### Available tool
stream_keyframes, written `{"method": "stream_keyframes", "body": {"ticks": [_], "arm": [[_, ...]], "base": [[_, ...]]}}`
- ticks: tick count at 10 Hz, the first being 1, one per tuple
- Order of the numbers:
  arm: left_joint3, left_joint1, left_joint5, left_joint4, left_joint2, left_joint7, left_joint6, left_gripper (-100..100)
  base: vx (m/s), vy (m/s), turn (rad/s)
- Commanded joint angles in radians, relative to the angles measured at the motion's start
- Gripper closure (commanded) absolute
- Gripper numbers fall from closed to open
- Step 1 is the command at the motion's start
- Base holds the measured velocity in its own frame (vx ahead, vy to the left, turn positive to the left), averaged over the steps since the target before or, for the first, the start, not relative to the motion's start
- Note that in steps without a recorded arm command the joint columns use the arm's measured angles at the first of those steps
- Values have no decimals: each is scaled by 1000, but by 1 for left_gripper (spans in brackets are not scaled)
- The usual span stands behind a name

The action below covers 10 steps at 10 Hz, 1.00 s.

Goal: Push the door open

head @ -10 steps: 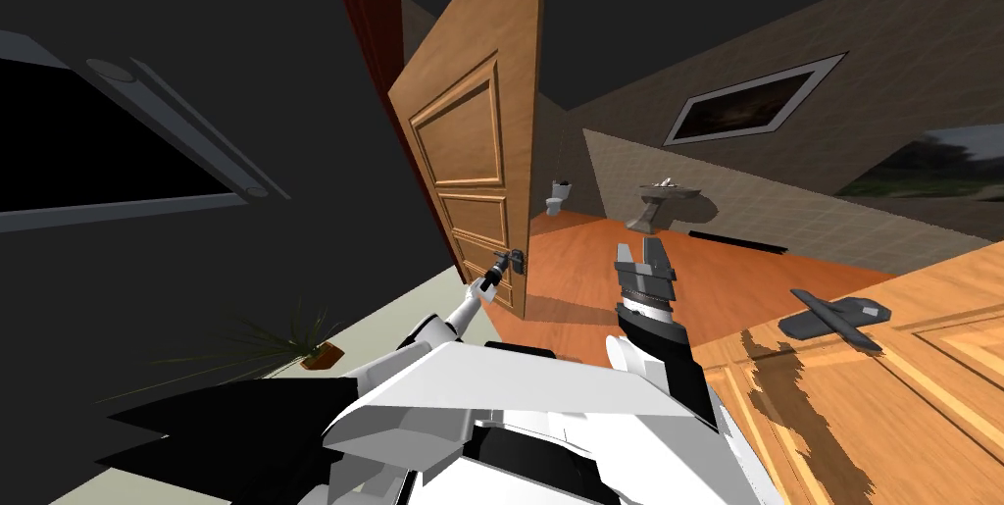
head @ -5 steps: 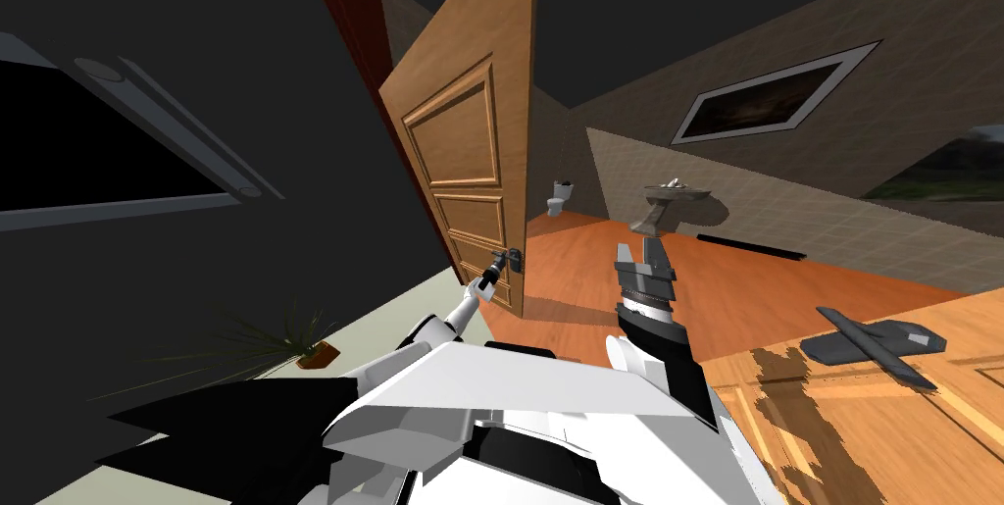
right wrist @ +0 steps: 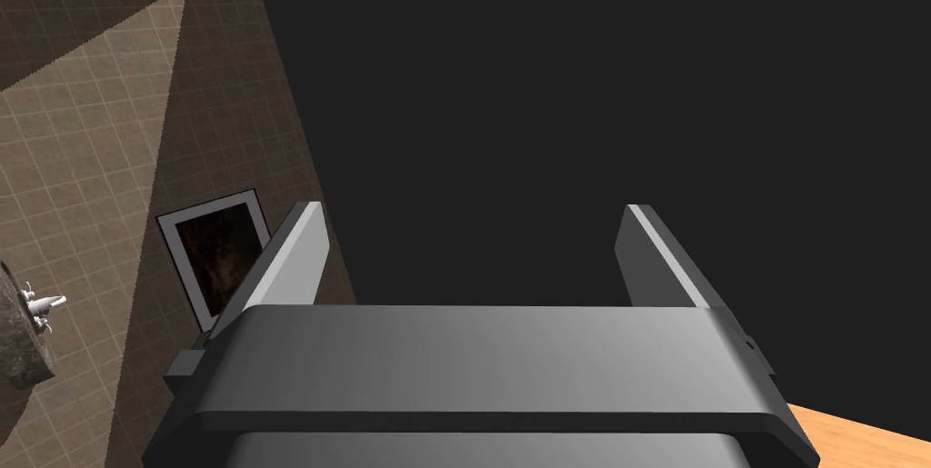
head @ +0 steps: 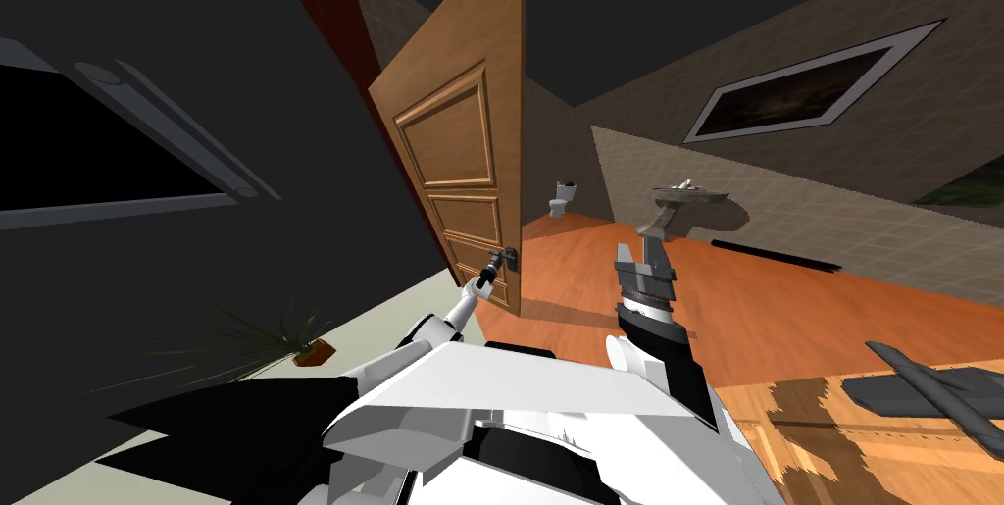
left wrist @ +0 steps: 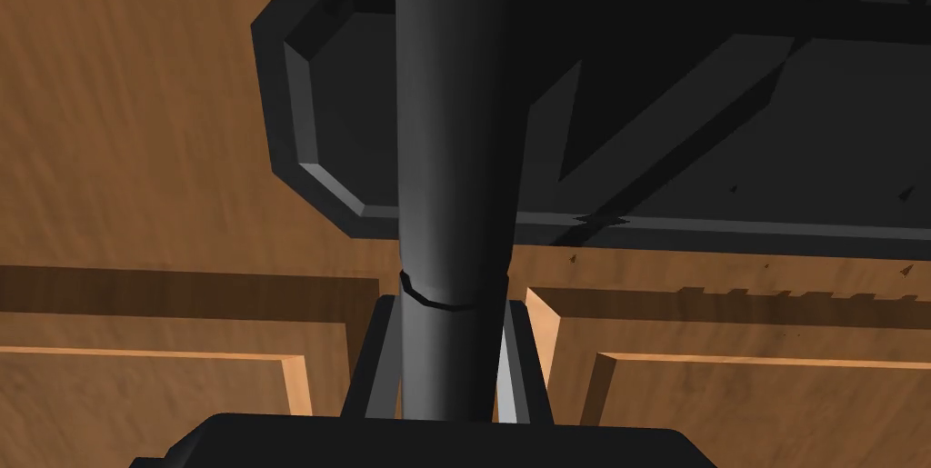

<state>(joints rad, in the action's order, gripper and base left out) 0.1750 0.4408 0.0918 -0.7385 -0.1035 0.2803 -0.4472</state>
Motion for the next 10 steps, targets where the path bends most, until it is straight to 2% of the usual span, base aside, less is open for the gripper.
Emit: {"method": "stream_keyframes", "body": {"ticks": [1, 3, 4, 6, 10], "arm": [[-22, 3, -5, 2, -1, -14, 0, 100], [-25, 8, -5, 19, 2, -17, -5, 100], [-43, 8, -10, 19, -4, -25, -4, 100], [-56, 7, -14, 21, -7, -31, -4, 100], [-100, 4, -26, 25, -17, -50, -3, 100]], "base": [[105, -150, 57], [69, -105, 45], [115, -54, 40], [144, -111, 50], [167, -126, 53]]}}
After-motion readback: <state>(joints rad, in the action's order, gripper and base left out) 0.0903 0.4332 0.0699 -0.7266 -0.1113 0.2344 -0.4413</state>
